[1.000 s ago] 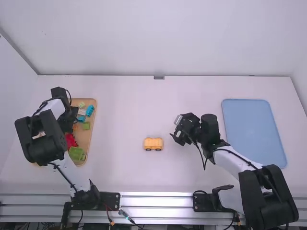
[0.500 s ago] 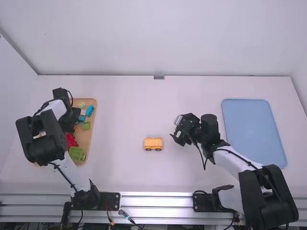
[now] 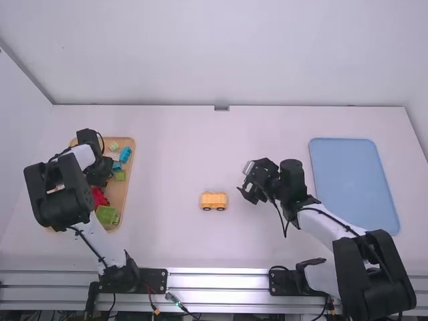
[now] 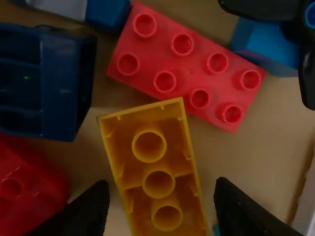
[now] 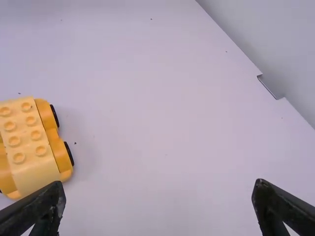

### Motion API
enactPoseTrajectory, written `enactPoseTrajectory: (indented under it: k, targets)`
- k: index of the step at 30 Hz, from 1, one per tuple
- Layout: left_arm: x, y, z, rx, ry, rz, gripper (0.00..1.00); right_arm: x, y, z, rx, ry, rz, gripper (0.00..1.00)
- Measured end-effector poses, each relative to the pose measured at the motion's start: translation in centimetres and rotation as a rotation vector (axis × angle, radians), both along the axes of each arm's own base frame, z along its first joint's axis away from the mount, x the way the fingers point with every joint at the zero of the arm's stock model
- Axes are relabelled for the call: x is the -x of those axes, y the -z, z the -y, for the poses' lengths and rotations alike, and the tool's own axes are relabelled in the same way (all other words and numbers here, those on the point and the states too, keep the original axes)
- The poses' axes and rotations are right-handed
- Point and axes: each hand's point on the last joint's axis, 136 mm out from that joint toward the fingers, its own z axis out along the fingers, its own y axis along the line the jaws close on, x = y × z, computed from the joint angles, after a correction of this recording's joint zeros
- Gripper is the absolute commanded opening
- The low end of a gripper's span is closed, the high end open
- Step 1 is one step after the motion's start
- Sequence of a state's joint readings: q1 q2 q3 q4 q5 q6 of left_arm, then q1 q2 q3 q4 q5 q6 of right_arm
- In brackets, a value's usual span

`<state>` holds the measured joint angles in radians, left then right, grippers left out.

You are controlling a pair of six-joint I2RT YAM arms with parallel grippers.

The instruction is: Assemble lego blocks to make yellow taxi

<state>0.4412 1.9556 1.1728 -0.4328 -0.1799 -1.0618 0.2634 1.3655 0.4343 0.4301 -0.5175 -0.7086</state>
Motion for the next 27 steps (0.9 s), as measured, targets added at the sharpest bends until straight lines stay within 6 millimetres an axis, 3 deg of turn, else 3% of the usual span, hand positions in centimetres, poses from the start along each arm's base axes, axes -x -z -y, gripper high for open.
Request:
enactPoseTrajectory:
  k: [13,24,27]
  targets:
    - [0.04,-0.01,-0.07,-0.002,-0.016,0.002,0.37,0.18,0.26,0.05,0.004,-0.001,-0.013,0.99]
    - [0.0,-0.02,-0.08,-0.002,-0.016,0.004,0.39,0.07,0.11,0.02,0.002,0.0,-0.006,0.99]
    - [0.13,-0.1,-0.02,-0.002,0.011,-0.012,0.31,0.04,-0.05,-0.07,-0.003,-0.004,0.001,0.99]
